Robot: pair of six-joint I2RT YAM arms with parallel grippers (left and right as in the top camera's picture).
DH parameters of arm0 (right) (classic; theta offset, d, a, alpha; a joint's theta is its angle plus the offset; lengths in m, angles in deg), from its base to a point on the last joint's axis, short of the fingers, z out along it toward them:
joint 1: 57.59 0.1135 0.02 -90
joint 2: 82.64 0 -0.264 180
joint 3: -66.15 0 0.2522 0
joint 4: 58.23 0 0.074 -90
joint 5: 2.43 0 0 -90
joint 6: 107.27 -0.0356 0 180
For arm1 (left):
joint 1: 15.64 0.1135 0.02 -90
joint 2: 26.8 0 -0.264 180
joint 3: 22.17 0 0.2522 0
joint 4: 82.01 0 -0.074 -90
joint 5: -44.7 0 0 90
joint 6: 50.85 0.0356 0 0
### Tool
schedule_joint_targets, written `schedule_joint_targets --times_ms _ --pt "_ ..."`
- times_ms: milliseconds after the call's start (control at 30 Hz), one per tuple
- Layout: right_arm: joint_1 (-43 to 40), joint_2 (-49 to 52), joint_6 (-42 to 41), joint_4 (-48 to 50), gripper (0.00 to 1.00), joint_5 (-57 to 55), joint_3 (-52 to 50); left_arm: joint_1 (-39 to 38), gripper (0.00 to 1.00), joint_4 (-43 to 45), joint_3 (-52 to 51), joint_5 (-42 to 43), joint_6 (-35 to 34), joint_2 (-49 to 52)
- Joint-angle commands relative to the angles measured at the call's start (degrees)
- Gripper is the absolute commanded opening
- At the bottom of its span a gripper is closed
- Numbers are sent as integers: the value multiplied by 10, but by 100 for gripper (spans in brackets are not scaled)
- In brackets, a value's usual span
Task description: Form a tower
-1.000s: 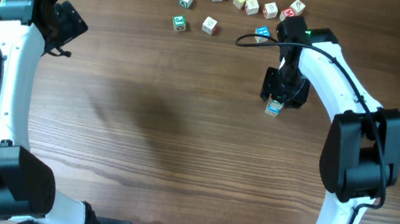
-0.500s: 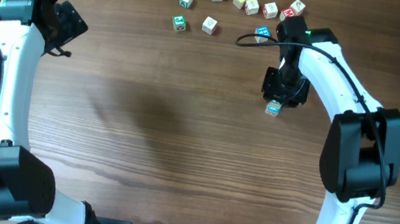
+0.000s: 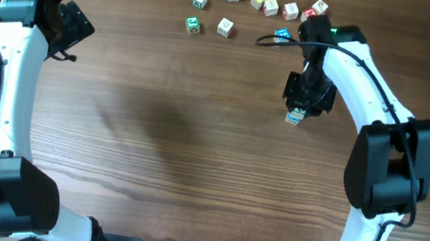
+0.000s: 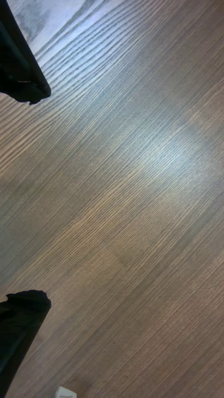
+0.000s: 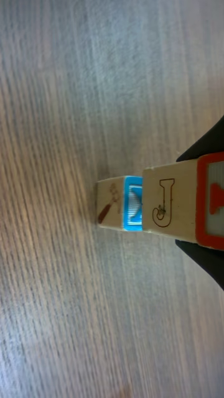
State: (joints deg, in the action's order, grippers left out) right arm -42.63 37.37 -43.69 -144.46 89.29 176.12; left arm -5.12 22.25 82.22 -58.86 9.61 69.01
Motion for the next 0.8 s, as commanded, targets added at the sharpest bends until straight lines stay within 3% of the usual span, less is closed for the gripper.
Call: schedule_joint_targets --times_ms 0,267,767 --pt "0 -39 -52 -6 4 -4 17 2 100 0 -3 1 -10 5" --pt "0 -39 -67 30 5 1 -20 2 100 0 -3 1 -10 5" --pt "0 -38 -16 58 4 22 -65 2 100 0 -3 1 -10 5"
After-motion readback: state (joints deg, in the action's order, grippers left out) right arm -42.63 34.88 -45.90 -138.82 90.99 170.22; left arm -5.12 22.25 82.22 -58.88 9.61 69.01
